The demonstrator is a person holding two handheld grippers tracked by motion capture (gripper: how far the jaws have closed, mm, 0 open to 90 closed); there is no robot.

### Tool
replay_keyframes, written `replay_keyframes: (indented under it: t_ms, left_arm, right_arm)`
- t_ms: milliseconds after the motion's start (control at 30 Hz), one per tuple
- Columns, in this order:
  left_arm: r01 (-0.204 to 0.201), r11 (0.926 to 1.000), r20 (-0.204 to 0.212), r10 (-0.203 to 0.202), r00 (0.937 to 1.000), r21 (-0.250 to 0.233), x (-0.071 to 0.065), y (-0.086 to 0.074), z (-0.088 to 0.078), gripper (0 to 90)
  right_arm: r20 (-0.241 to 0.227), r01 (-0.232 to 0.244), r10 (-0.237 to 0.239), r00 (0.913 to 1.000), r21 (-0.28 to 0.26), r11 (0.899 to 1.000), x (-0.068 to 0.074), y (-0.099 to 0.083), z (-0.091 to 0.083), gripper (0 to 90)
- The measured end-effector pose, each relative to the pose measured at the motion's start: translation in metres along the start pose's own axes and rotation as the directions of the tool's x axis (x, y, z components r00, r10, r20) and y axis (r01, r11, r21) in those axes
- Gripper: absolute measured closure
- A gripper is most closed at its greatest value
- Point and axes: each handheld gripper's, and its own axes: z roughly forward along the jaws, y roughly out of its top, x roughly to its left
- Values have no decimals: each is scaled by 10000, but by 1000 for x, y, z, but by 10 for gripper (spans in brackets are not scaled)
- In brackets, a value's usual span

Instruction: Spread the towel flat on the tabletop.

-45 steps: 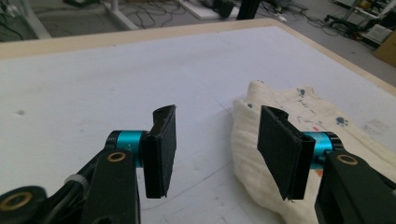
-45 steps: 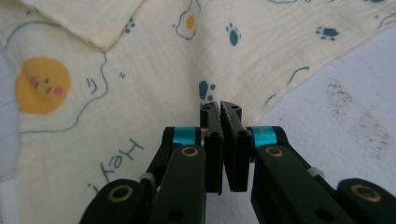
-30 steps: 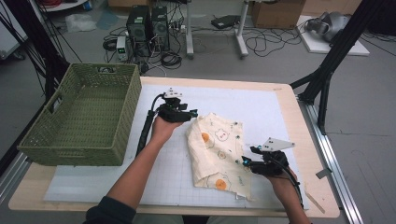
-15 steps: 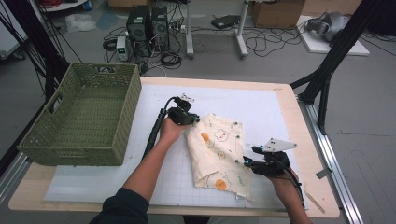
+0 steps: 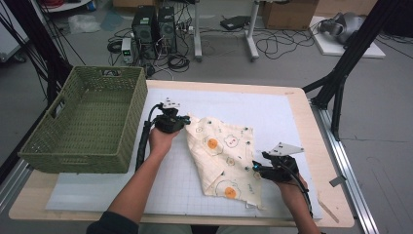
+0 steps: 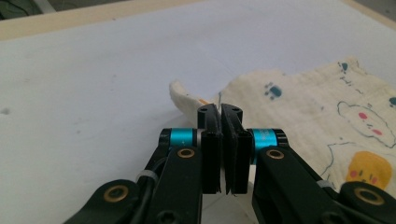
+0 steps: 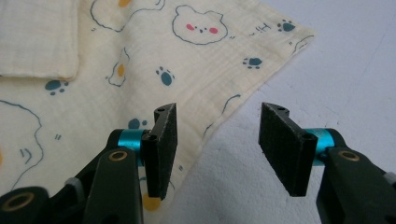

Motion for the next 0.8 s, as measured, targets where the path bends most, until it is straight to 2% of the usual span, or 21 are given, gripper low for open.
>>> replay_keyframes:
  t_ms: [67, 133, 200, 233, 267, 300, 333, 367, 400, 433, 467, 500, 600, 633, 667, 733, 767, 800]
  left_arm:
    - [46, 9999, -87, -45, 10000, 116, 5, -4, -6, 861]
    - [341, 9993, -148, -339, 9993, 142, 10, -9, -11, 833]
    - [742, 9969, 124, -745, 9971, 249, 14, -15, -13, 802]
    - [815, 9960, 223, -823, 9964, 380, 15, -16, -14, 697]
    - [913, 9947, 272, -926, 9953, 467, 16, -18, -15, 697]
    - [1086, 9931, 339, -1102, 9933, 448, 17, -19, -15, 597]
    - [1126, 9926, 379, -1144, 9927, 448, 17, -20, -15, 597]
    - [1128, 9927, 359, -1143, 9928, 430, 17, -21, -15, 524]
    - [1088, 9931, 342, -1103, 9933, 432, 16, -23, -15, 524]
    - [1044, 9931, 315, -1062, 9938, 543, 16, -24, -14, 462]
    - [1007, 9918, 338, -1037, 9940, 789, 15, -27, -10, 429]
    - [1007, 9918, 338, -1037, 9940, 789, 15, -27, -10, 417]
    - [924, 9915, 483, -971, 9941, 915, 11, -32, -4, 418]
    - [876, 9909, 498, -930, 9944, 1023, 10, -34, -3, 418]
    - [684, 9899, 508, -751, 9959, 1238, 7, -36, 1, 418]
    - [606, 9912, 493, -667, 9966, 1173, 6, -37, 2, 416]
    - [512, 9929, 459, -564, 9974, 1073, 4, -38, 2, 457]
    - [352, 9934, 442, -403, 9982, 1092, 4, -39, 1, 457]
  right_arm:
    - [105, 14, -14, 9999, 32, 10000, 1, 1, 2, 468]
    - [298, -150, 147, 9994, 100, 9998, -1, 3, 5, 467]
    - [371, -194, 190, 9991, 102, 9998, -2, 4, 7, 467]
    - [374, -290, 286, 9989, 110, 9995, -3, 5, 9, 467]
    - [391, -315, 309, 9988, 133, 9994, -5, 6, 11, 468]
    - [497, -416, 407, 9979, 158, 9990, -7, 8, 15, 469]
    - [497, -416, 407, 9979, 158, 9990, -7, 8, 15, 469]
    - [564, -462, 451, 9974, 173, 9988, -9, 10, 19, 469]
    - [564, -462, 451, 9974, 173, 9988, -9, 10, 19, 469]
    - [623, -584, 570, 9964, 202, 9981, -12, 13, 24, 469]
    - [641, -656, 646, 9959, 149, 9977, -13, 14, 26, 469]
    - [688, -678, 667, 9954, 135, 9976, -15, 15, 29, 471]
    - [781, -825, 805, 9937, 224, 9963, -18, 17, 36, 480]
    - [708, -980, 966, 9928, 178, 9950, -20, 21, 43, 482]
    - [695, -985, 969, 9929, 203, 9949, -20, 23, 46, 482]
    - [680, -971, 951, 9931, 260, 9949, -20, 25, 51, 479]
    - [587, -946, 919, 9940, 436, 9946, -20, 29, 59, 468]
    - [587, -946, 919, 9940, 436, 9946, -20, 29, 59, 468]
